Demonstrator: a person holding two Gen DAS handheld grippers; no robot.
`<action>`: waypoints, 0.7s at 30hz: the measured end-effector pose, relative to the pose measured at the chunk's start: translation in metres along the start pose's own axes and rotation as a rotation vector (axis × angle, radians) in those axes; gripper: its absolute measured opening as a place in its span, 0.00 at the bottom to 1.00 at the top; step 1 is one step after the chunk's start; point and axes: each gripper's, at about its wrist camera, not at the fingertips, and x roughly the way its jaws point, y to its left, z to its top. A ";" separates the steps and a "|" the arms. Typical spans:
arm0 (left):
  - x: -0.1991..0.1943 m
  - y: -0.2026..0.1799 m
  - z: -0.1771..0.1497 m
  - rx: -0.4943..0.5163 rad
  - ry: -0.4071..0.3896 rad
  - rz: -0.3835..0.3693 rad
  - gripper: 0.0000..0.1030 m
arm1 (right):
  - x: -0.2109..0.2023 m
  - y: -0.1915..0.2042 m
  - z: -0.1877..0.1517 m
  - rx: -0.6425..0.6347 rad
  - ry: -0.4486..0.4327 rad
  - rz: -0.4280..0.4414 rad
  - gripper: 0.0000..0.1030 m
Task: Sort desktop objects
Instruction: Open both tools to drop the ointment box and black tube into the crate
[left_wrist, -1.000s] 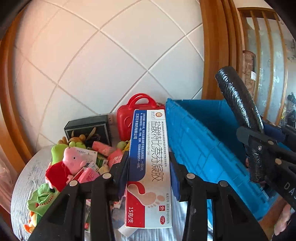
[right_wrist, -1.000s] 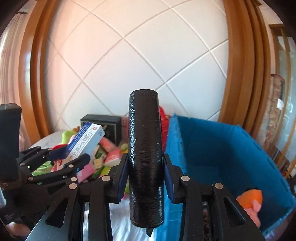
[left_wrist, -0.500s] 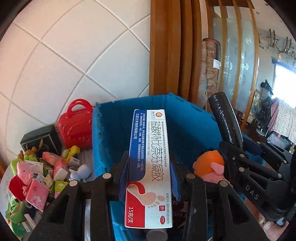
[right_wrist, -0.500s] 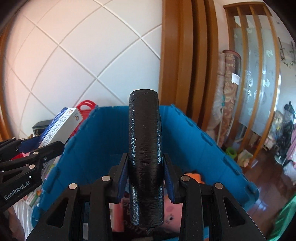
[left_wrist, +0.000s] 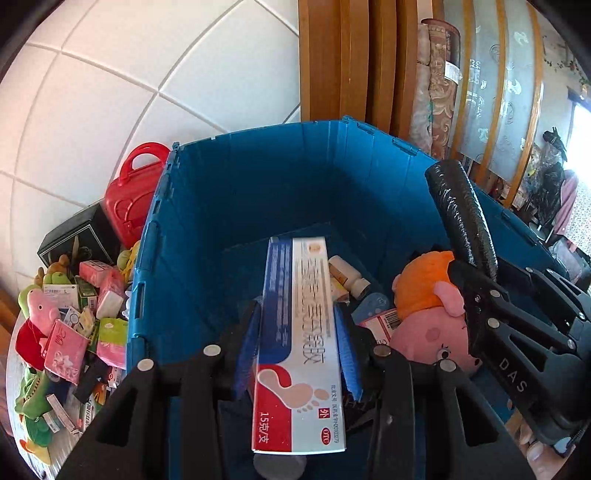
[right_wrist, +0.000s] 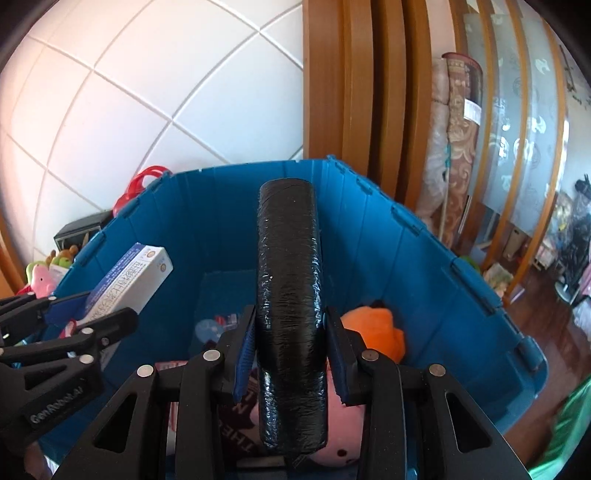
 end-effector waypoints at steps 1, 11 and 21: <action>0.000 0.000 -0.001 -0.006 0.006 0.002 0.46 | 0.001 -0.002 0.000 0.003 0.002 0.000 0.34; -0.020 0.006 -0.008 -0.011 -0.038 -0.015 0.70 | -0.020 -0.012 0.001 0.021 -0.080 -0.063 0.98; -0.059 0.018 -0.024 -0.036 -0.100 -0.030 0.72 | -0.064 -0.009 -0.003 0.018 -0.136 -0.090 1.00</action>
